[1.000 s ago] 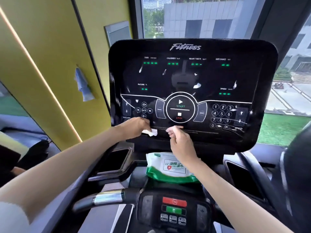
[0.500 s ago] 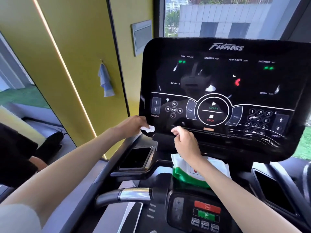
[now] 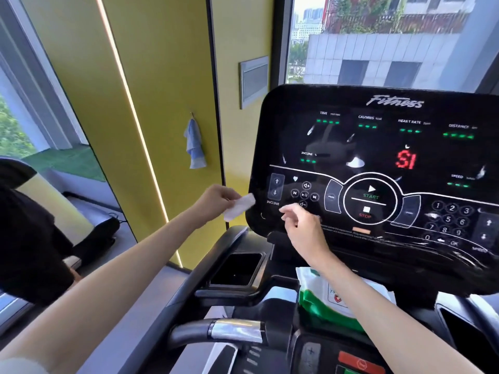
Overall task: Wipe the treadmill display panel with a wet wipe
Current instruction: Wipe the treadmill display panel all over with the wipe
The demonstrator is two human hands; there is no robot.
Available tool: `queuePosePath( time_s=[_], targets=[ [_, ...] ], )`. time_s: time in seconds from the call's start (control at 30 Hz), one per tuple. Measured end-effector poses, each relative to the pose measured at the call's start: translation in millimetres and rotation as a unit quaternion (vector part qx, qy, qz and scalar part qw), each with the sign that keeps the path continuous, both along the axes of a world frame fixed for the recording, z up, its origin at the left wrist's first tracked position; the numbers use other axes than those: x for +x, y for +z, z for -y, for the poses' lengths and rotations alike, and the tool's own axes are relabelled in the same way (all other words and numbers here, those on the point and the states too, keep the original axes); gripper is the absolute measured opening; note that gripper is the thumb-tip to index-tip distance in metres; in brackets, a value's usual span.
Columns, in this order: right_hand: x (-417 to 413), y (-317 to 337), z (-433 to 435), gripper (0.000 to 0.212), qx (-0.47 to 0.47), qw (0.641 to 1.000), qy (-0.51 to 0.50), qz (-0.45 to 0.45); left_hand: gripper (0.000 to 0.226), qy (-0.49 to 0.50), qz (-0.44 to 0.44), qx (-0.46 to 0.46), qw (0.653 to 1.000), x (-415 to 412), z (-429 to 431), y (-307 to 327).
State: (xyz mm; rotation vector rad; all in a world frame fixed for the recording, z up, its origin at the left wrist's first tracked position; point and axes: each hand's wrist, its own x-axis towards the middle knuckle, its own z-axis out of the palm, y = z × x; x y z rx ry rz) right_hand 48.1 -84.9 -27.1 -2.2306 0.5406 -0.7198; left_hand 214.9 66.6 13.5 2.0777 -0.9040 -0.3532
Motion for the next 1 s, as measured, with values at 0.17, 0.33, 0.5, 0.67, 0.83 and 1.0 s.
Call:
queuePosePath(
  time_s=[0.17,0.33,0.5,0.67,0.83,1.0],
  targets=[
    [12.1,34.3,-12.9,0.035,0.232,0.967,0.100,0.045,0.026,-0.069,-0.262,-0.092,0.958,-19.9,5.9,10.0],
    [15.9,43.8,-7.2,0.012,0.252,0.961,0.092,0.058,0.028,-0.083,-0.298,-0.113,0.944,-33.3,8.6,13.9],
    [19.1,42.6,-5.1,0.006,0.324,0.941,0.033,0.093,0.026,-0.022,-0.432,-0.222,0.874,-39.5,9.2,6.3],
    [17.4,28.3,-9.2,0.007,0.356,0.929,0.037,0.089,0.007,0.059,-0.466,-0.239,0.850,-59.6,18.5,-22.0],
    [8.6,9.3,-6.9,0.009,0.124,0.992,0.026,0.019,0.012,0.233,-0.356,-0.307,0.852,-43.3,25.6,-20.6],
    [-7.4,-2.5,-3.0,0.017,-0.124,0.989,0.028,-0.072,0.006,0.221,0.218,-0.154,0.938,-26.2,48.3,-4.7]
  ],
)
